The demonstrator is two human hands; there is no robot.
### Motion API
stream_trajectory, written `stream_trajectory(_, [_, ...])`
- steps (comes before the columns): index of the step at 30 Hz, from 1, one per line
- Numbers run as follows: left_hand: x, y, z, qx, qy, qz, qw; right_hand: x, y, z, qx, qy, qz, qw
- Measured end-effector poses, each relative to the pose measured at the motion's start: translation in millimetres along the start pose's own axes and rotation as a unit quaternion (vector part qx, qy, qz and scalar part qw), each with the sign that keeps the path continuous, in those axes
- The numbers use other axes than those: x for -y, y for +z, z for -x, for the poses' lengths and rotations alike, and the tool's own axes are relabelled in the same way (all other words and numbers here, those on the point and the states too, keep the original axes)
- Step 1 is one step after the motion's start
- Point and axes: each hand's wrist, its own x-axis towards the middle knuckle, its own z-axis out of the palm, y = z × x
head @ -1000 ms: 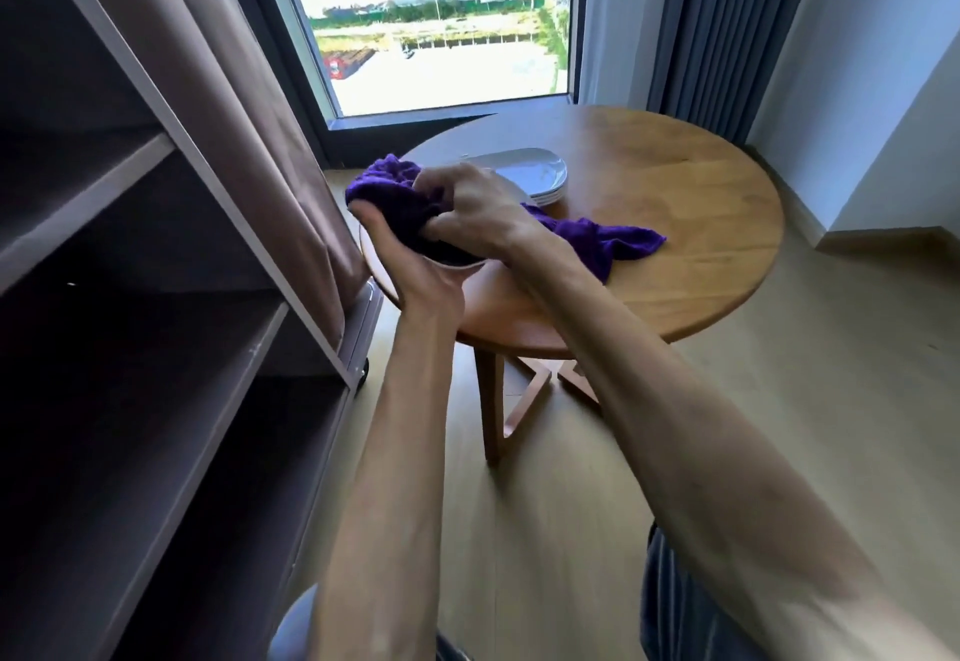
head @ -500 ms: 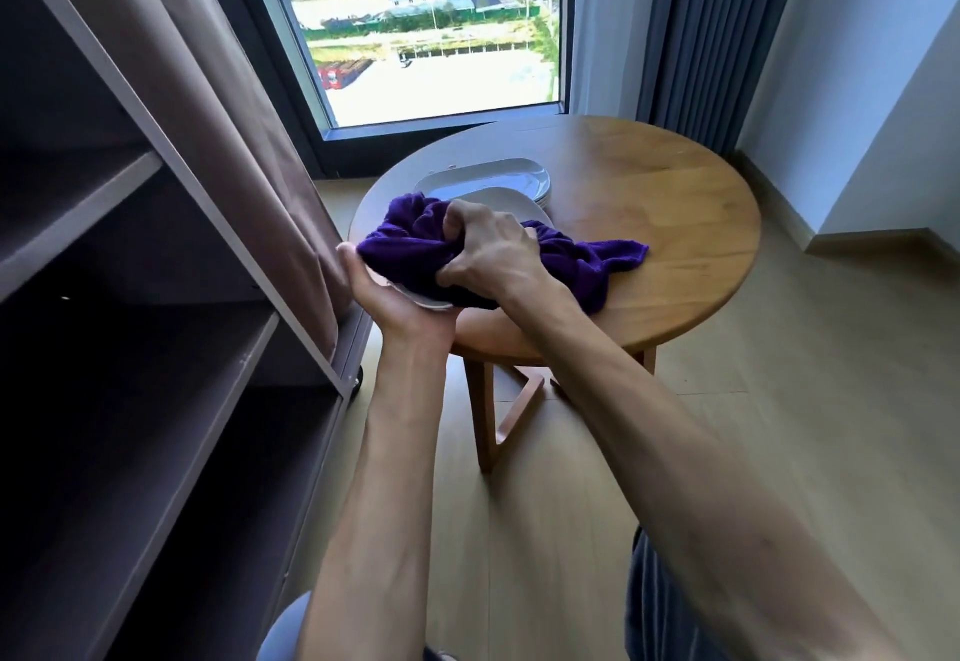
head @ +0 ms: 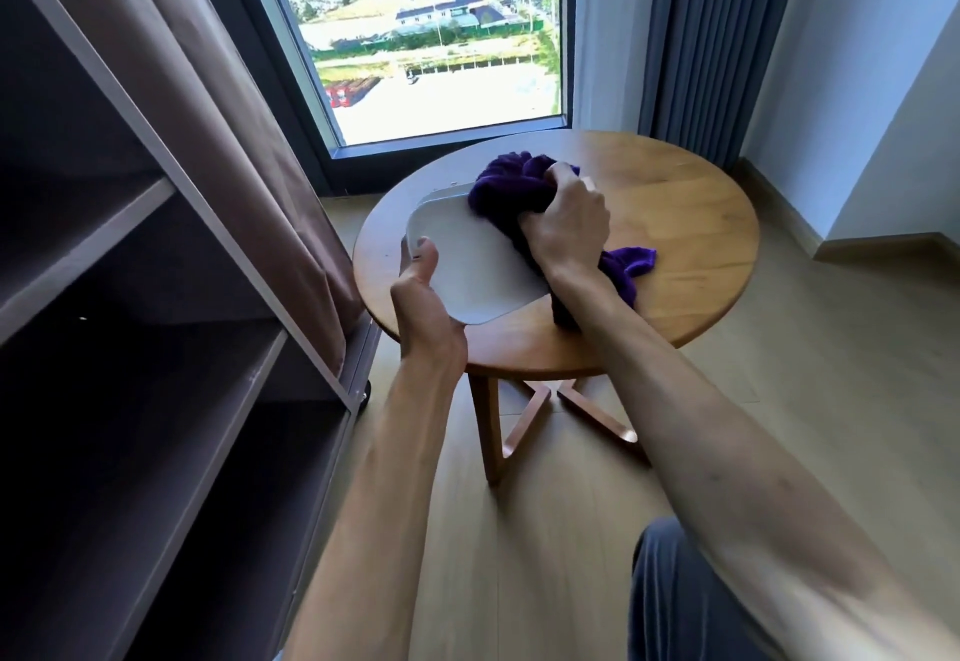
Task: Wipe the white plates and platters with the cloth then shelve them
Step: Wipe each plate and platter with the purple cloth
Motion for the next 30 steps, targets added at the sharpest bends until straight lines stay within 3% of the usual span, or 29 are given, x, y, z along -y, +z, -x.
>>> stream_trajectory(4, [-1,15,-3,0.008,-0.004,-0.022,1.000,19,-7,-1,0.027,-0.014,-0.117,0.993])
stream_trajectory(9, [11,23,-9,0.005,0.010,0.019,1.000,42,-4,23,0.155,-0.153,-0.210,0.953])
stream_trajectory(13, [16,12,-13,-0.026,0.041,0.056,0.997,38,-4,25,0.244,-0.177,-0.144,0.942])
stream_trajectory(18, [23,4,-18,-0.024,0.037,0.075,0.996,34,-7,27,0.315,-0.114,-0.063,0.940])
stream_trajectory(24, [8,-4,-15,-0.006,0.022,0.022,0.999,23,-13,14,0.331,-0.079,0.028,0.940])
stream_trajectory(30, [-8,-16,-6,-0.062,-0.035,0.039,0.997,10,-14,0,0.305,-0.021,0.097,0.947])
